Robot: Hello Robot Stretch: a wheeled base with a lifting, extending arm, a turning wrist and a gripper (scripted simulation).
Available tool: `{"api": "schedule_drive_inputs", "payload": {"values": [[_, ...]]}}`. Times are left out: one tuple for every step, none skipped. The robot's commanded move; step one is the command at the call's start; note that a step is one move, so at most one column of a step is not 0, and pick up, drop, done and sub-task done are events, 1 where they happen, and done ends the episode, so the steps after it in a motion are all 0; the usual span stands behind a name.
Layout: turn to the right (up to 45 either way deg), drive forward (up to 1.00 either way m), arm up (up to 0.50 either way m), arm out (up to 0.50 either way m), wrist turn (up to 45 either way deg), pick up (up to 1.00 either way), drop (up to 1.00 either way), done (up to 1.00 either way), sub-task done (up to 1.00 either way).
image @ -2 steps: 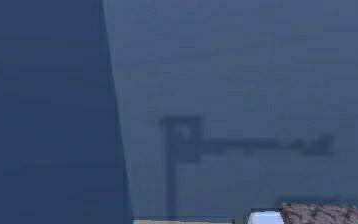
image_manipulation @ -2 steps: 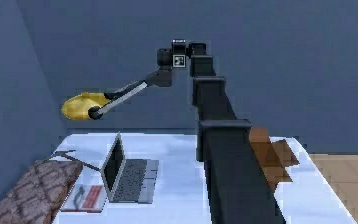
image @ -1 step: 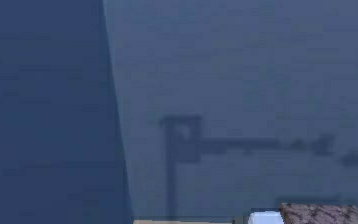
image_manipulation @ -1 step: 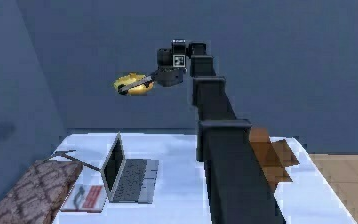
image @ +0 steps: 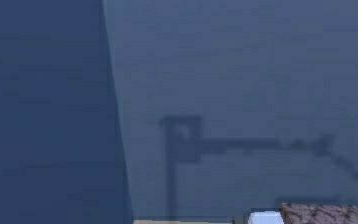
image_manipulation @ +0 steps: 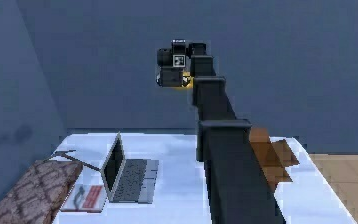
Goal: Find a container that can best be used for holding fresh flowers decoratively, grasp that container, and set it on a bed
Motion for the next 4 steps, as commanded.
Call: {"api": "schedule_drive_inputs", "payload": {"values": [[0.0,0.00,-0.46,0.00,0.0,0.00,0.00,0.00,0.00],[0.0,0.00,-0.32,0.00,0.0,0.00,0.00,0.00,0.00],[0.0,0.00,0.00,0.00,0.0,0.00,1.00,0.00,0.00],[0.0,0.00,0.10,0.00,0.0,0.00,0.00,0.00,0.00]]}}
